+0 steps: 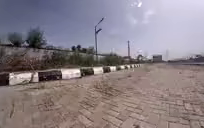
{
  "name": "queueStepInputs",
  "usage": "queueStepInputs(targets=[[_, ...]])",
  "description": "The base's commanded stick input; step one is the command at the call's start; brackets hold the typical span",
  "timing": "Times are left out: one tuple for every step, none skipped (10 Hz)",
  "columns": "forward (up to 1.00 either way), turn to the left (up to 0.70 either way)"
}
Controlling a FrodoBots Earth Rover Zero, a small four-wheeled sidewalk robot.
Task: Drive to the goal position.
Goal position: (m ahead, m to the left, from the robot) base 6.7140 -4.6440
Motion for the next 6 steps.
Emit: queueStepInputs(targets=[[1.0, 0.0], [1.0, 0.0], [1.0, 0.0], [1.0, 0.0], [1.0, 0.0], [1.0, 0.0]])
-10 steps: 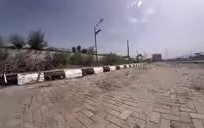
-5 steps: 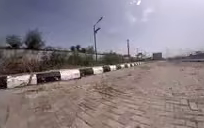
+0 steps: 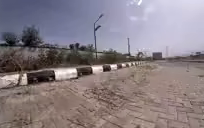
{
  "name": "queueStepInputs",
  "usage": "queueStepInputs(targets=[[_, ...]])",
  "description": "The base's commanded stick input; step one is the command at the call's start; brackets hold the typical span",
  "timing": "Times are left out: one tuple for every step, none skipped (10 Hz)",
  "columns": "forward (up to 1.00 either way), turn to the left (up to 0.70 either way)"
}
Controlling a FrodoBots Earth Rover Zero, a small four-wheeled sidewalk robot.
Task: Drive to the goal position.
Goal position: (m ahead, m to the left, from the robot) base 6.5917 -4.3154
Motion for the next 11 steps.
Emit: queueStepInputs(targets=[[1.0, -0.02], [1.0, -0.11], [1.0, -0.21], [1.0, -0.31], [1.0, -0.4], [1.0, -0.4], [1.0, -0.4], [1.0, -0.4], [1.0, -0.4], [1.0, -0.4], [1.0, -0.4]])
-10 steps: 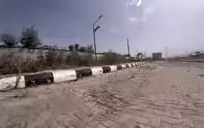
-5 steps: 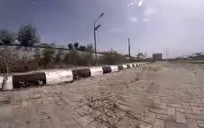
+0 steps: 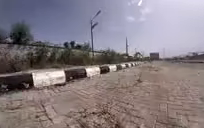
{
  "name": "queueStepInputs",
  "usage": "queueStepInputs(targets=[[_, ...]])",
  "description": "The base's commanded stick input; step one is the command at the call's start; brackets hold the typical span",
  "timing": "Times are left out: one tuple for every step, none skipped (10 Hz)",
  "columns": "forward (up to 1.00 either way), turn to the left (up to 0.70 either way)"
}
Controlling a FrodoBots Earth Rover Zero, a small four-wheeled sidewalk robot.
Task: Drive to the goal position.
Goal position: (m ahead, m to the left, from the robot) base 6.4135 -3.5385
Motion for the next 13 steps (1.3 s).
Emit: queueStepInputs(targets=[[1.0, -0.35], [1.0, -0.29], [1.0, -0.17], [1.0, -0.04], [1.0, 0.0], [1.0, 0.0], [1.0, 0.0], [1.0, 0.0], [1.0, 0.0], [1.0, 0.0], [1.0, 0.0], [1.0, 0.0], [1.0, 0.0]])
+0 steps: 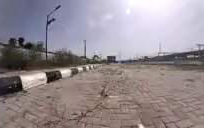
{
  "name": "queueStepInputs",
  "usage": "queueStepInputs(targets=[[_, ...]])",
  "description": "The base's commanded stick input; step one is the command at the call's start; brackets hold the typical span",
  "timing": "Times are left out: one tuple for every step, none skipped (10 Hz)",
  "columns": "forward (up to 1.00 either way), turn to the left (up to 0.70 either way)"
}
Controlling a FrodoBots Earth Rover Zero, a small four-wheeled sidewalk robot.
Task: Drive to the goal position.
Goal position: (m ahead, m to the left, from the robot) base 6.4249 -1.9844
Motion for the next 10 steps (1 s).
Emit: queueStepInputs(targets=[[1.0, 0.0], [1.0, 0.0], [1.0, 0.0], [1.0, 0.0], [1.0, 0.0], [1.0, 0.0], [1.0, 0.0], [1.0, 0.0], [1.0, 0.0], [1.0, 0.0]])
